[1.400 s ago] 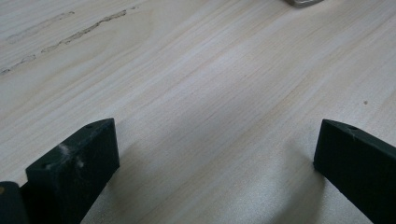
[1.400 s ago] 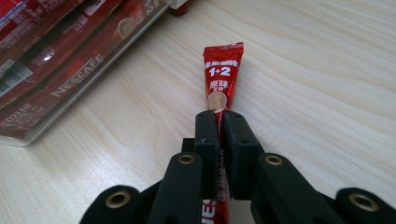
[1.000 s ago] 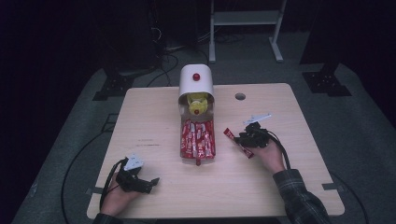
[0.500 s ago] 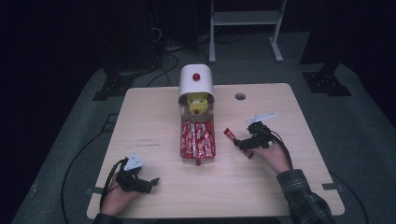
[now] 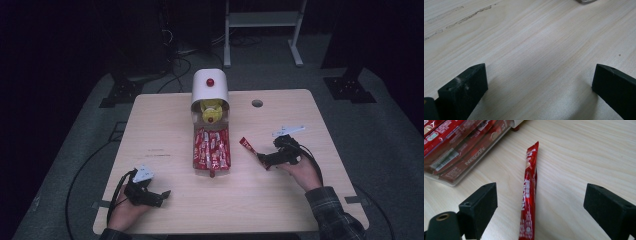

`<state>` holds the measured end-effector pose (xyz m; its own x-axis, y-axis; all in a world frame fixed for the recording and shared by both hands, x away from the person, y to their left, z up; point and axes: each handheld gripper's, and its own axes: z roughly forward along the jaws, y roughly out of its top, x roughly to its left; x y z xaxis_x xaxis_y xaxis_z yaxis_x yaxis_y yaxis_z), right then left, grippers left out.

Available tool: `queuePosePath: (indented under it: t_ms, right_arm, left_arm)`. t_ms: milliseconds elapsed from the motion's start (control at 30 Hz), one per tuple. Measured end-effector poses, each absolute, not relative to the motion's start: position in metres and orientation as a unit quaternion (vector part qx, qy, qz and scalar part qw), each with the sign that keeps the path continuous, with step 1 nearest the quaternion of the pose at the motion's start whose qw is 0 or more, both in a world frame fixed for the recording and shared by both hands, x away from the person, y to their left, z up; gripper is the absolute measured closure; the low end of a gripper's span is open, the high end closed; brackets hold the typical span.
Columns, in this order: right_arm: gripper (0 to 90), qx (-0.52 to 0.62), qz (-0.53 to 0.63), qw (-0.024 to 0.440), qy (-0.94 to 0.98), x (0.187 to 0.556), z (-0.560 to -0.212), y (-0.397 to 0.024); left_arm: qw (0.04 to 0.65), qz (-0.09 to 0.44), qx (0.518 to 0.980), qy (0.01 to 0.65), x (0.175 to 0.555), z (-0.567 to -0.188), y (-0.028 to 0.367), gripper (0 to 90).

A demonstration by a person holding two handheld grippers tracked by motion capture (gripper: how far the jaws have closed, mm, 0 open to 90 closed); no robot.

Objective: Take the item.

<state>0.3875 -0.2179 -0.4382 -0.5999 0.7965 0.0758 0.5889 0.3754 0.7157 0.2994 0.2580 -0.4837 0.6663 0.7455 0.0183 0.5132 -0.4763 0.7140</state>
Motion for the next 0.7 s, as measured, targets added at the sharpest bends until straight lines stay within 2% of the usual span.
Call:
queuePosePath:
  t_ms: [700]
  right_arm:
    - [10.8,0.433,0.372,0.158,0.806,0.346,-0.444,-0.255]
  left_arm:
    - [0.349,0.166,0.843,0.373,0.299,-0.484,0.258,0.0]
